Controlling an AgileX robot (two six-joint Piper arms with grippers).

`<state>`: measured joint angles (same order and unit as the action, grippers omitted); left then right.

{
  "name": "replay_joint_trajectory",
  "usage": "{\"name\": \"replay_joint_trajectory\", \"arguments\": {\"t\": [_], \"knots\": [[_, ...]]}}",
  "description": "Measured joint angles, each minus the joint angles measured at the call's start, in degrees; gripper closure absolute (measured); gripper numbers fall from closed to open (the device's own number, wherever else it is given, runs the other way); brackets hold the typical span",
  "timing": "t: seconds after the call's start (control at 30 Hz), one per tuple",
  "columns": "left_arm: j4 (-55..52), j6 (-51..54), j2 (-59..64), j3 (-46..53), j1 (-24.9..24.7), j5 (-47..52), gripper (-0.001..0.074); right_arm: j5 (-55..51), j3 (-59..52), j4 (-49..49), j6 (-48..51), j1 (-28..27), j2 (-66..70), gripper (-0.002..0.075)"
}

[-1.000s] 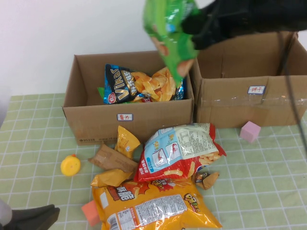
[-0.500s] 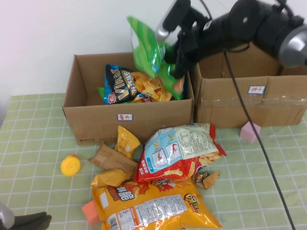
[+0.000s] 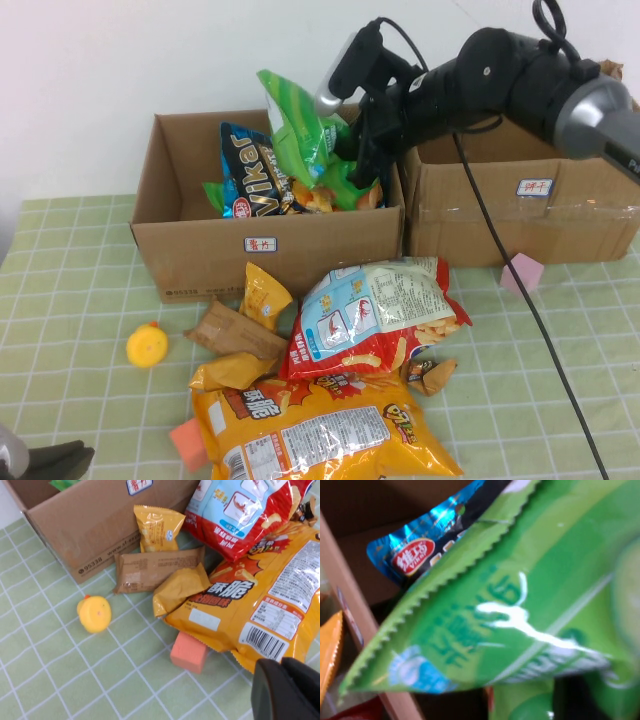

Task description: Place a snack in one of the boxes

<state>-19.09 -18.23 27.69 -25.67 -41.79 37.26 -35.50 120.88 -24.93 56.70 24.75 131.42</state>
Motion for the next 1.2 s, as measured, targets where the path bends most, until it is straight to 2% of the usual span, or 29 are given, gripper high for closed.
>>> {"name": "replay_joint_trajectory", "arguments": {"t": [0.17,0.27,0.37,0.43,0.5,0.6,0.67,0.77,0.9,1.07,1.2], "knots": [[0.0,-0.4,0.0,0.0,0.0,1.7,0.0738,0.2,0.0,-1.3,-0.5,0.0,0.1,0.0323],[0.0,-0.5,0.0,0.0,0.0,2.8,0.0737,-0.5,0.0,-1.5,-2.6,0.0,0.1,0.0277],[0.0,-2.0,-0.7,0.0,0.0,4.0,0.0737,-1.2,0.0,-1.3,-7.8,0.0,-0.9,0.0272],[0.0,-3.6,-1.7,0.0,0.0,4.7,0.0737,-2.5,0.0,-1.1,-11.0,-0.2,-2.5,0.0291],[-0.4,-5.9,-3.5,0.0,0.0,6.0,0.0737,-3.9,0.0,-1.0,-13.4,-0.6,-4.8,0.0344],[-2.0,-9.1,-7.7,0.0,0.0,8.8,0.0737,-7.0,0.0,-0.8,-14.7,-1.1,-9.0,0.0472],[-2.9,-10.0,-11.9,0.0,0.0,11.1,0.0737,-9.5,0.0,-0.2,-14.8,-1.5,-12.1,0.0586],[-4.8,-10.8,-18.6,0.0,0.0,14.5,0.0737,-13.8,0.0,0.7,-15.2,-1.6,-17.0,0.0683],[-9.2,-13.9,-27.3,0.0,0.0,17.1,0.0737,-20.1,0.0,-0.2,-15.3,-1.6,-23.5,0.0715],[-13.7,-18.5,-28.7,0.0,0.0,19.7,0.0737,-26.6,-1.0,-3.8,-15.3,-1.5,-32.3,0.072],[-14.1,-19.3,-28.7,0.1,0.0,19.5,0.0737,-26.4,-6.5,-6.8,-13.7,-1.5,-39.8,0.072]]}}
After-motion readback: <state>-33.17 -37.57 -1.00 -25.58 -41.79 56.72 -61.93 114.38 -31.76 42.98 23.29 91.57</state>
